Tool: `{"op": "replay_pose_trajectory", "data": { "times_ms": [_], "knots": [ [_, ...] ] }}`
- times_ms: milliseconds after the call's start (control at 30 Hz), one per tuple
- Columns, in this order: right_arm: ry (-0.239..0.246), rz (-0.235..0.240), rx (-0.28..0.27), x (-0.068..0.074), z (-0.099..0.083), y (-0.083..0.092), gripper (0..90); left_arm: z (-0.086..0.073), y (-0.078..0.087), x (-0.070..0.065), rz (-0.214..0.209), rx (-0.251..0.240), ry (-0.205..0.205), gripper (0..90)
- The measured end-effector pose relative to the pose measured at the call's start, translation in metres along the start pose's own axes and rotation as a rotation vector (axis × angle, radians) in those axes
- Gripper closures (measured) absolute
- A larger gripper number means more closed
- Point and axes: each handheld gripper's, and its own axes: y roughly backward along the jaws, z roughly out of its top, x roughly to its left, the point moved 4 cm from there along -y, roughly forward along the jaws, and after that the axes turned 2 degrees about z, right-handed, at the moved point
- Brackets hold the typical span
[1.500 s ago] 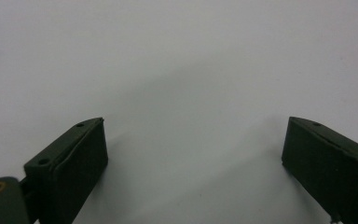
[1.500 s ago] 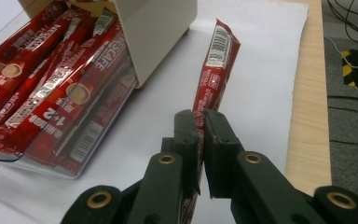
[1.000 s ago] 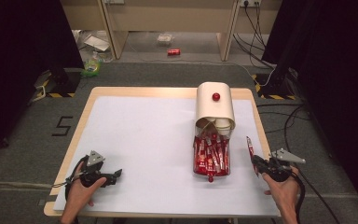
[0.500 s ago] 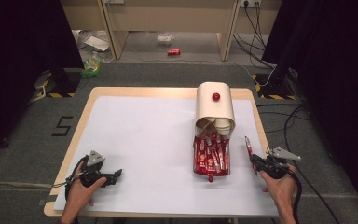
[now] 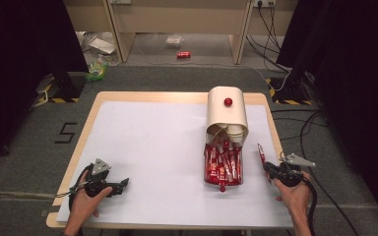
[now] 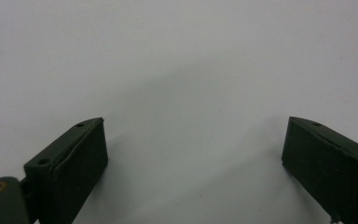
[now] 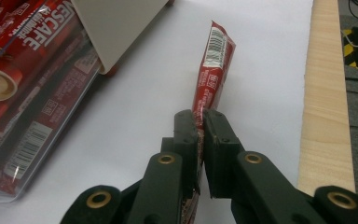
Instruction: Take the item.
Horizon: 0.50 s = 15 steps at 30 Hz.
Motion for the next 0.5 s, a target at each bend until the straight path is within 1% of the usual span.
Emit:
{"op": "replay_pose_trajectory", "data": {
  "times_ms": [67,233,500],
  "knots": [
    [-0.007,-0.003,0.0,-0.0003,0.0001,-0.0003,84.6,0.0,0.0,0.0,0.0,0.0,0.0,5.9],
    [-0.003,-0.006,0.007,-0.0018,-0.0016,-0.0015,84.5,0.0,0.0,0.0,0.0,0.0,0.0,5.9],
    [-0.005,0.003,0.016,0.0015,-0.0029,-0.0045,84.2,0.0,0.0,0.0,0.0,0.0,0.0,5.9]
  ]
}}
